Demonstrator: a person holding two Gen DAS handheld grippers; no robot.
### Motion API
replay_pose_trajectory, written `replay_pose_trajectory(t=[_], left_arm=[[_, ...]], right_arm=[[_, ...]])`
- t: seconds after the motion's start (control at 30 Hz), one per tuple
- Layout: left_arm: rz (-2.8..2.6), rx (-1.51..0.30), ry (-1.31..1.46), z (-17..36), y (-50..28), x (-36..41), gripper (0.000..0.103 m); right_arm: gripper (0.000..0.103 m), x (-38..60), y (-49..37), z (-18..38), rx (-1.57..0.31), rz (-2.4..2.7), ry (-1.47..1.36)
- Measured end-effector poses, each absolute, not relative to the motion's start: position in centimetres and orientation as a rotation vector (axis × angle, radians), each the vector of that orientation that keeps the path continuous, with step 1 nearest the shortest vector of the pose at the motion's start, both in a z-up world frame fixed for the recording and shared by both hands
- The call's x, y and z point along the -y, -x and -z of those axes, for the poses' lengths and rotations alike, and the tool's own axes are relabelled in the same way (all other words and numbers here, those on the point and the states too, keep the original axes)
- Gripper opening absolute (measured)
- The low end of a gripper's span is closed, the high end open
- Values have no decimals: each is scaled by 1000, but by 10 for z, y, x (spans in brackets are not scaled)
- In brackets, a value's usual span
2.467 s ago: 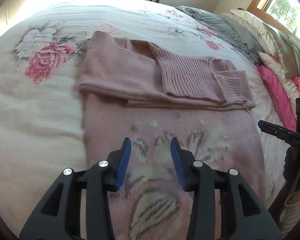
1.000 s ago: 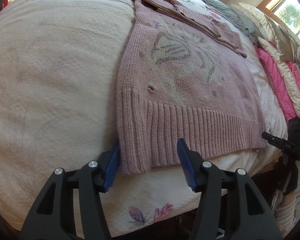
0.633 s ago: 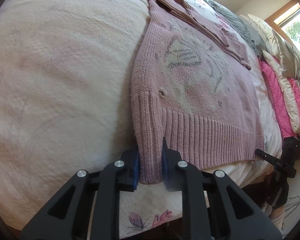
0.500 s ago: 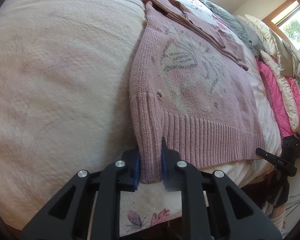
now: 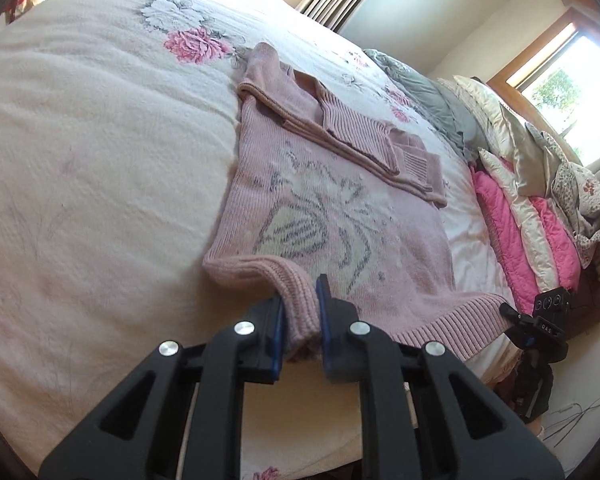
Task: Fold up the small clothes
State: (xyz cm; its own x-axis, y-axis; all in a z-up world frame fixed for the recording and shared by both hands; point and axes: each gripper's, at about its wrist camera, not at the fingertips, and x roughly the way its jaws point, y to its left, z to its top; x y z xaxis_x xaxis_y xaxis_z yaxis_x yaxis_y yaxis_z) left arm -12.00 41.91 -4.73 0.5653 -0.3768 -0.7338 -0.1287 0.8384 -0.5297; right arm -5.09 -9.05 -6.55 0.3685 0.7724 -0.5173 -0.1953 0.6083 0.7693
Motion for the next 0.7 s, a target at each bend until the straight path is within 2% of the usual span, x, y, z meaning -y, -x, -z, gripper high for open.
replay_pose_trajectory(t=[0.33, 0.7], left_arm=[[80, -975, 572, 55, 55, -437, 12], [-7, -1018, 545, 83, -13, -448, 13]], right_arm=[[10, 96, -15, 65, -1037, -611, -689], [10, 97, -91, 114, -1168, -485, -754]])
